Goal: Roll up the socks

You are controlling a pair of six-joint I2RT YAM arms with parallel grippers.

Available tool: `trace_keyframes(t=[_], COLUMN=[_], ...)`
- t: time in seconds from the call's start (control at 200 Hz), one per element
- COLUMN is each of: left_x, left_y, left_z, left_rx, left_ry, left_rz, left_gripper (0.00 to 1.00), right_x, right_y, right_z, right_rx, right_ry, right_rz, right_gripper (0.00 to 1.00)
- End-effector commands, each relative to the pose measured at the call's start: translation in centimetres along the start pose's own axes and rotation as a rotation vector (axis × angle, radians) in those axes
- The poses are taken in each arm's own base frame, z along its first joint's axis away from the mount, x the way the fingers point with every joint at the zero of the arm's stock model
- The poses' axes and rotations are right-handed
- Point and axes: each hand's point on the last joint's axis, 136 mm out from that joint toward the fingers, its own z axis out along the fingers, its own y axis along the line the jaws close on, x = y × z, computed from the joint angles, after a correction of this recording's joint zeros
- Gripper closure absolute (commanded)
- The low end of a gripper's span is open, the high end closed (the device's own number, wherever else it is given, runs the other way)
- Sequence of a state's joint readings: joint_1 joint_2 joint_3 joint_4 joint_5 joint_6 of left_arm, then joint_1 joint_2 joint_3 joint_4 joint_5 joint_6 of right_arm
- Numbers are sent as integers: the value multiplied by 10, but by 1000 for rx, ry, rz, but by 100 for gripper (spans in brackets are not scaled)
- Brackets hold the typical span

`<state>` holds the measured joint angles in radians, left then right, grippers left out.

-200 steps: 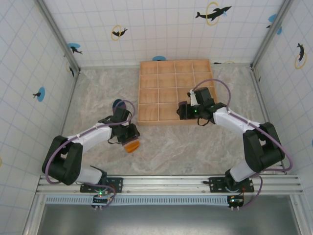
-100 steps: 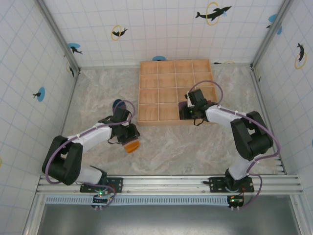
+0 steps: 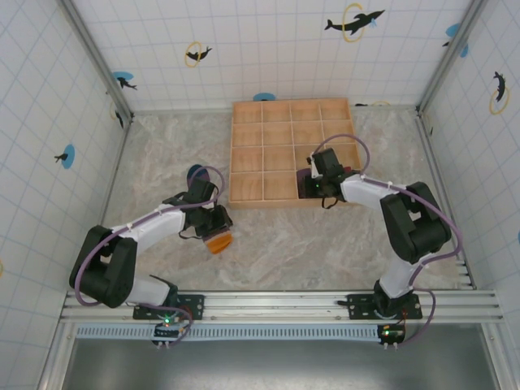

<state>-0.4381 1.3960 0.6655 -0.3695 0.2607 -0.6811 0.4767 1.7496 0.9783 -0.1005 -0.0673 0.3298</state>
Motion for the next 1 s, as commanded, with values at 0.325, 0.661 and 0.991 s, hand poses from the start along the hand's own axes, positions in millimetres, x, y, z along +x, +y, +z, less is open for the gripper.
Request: trace_keyframes(t=[0.325, 0.661, 0.991], left_x=[2, 1, 0], left_y=[0, -2, -3], left_z=[-3, -3, -2], left_rx=[-1, 5, 10], left_ry=[9, 9, 12], left_rz=[-5, -6, 0], left_gripper=[49, 49, 49], right_x=[7, 10, 23], right_y=[-3, -20, -47], right_z=[-4, -6, 7], right_rx=[-354, -401, -47], right_ry=[19, 48, 166], right_rz=[272, 386, 271], right_gripper=[100, 99, 74])
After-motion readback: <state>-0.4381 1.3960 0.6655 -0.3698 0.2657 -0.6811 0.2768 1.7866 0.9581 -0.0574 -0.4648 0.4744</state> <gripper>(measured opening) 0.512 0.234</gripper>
